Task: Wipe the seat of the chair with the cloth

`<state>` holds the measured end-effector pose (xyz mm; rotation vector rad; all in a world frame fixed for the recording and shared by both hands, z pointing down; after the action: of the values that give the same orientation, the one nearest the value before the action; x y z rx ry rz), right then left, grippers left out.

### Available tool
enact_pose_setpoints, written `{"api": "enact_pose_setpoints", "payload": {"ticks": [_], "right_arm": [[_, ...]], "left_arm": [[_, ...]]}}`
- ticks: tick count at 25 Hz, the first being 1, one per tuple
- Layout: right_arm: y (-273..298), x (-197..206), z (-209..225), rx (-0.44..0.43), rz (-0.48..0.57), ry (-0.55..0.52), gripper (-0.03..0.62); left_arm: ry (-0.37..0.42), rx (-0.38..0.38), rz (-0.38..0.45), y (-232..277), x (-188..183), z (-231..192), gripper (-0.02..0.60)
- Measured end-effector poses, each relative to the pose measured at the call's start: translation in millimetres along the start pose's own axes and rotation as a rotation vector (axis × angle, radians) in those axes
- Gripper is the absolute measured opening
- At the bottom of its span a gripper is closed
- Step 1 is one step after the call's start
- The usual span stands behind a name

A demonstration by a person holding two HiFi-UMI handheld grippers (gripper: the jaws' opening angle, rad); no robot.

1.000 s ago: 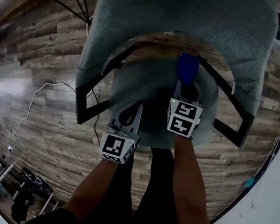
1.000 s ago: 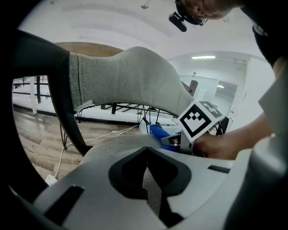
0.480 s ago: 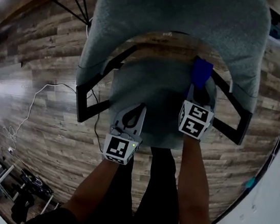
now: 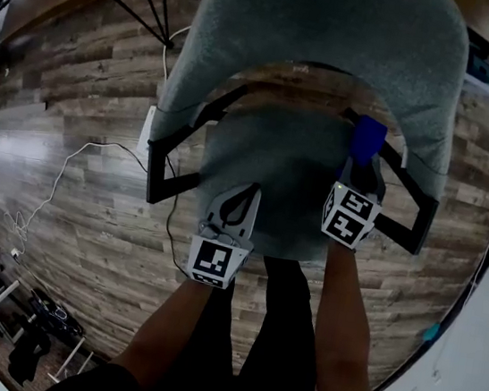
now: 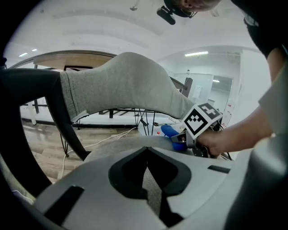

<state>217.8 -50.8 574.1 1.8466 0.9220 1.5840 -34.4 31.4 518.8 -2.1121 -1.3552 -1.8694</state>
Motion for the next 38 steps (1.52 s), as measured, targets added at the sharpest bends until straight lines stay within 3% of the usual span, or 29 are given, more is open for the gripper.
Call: {"api": "enact_pose_setpoints", "payload": {"ticks": [10, 24, 30, 34, 38], "right_arm": [[-37.7, 4.0, -54.9, -0.133, 0.040, -0.043, 0.121], [-67.1, 4.0, -195.0, -0.406, 0.056, -0.192, 0.121], [-73.3, 7.9, -232.1, -0.446, 0.039, -0.209, 0.121], [-74.7, 24.0, -255.0, -0.458, 0.029, -0.281, 0.121], [-72.4, 22.7, -257.6, -0.446, 0.028, -0.261, 0.121]], "left_arm": [[-0.019, -0.060, 0.013, -22.9, 12.5, -9.6, 0.002], [-0.074, -0.147, -0.007, -79.8, 47.6, -35.8, 0.002], [-0.101, -0.142, -0.013, -91.8, 59.1, -47.3, 0.002], [-0.106, -0.129, -0.020, -100.9, 63.5, -57.4, 0.002], [-0.104, -0.099, -0.006, -105.8, 61.5, -65.2, 0.002]]}}
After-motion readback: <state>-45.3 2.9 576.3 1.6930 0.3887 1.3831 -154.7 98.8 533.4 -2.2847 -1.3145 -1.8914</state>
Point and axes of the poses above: the fingertips, and each gripper's own axes: y forward along the fingers, z to its right, x out of its underside, the point moved 10 cm from there along -y, backward along the fingers, and after that the axes turned 7 degrees about x, right-handed, at the moved point
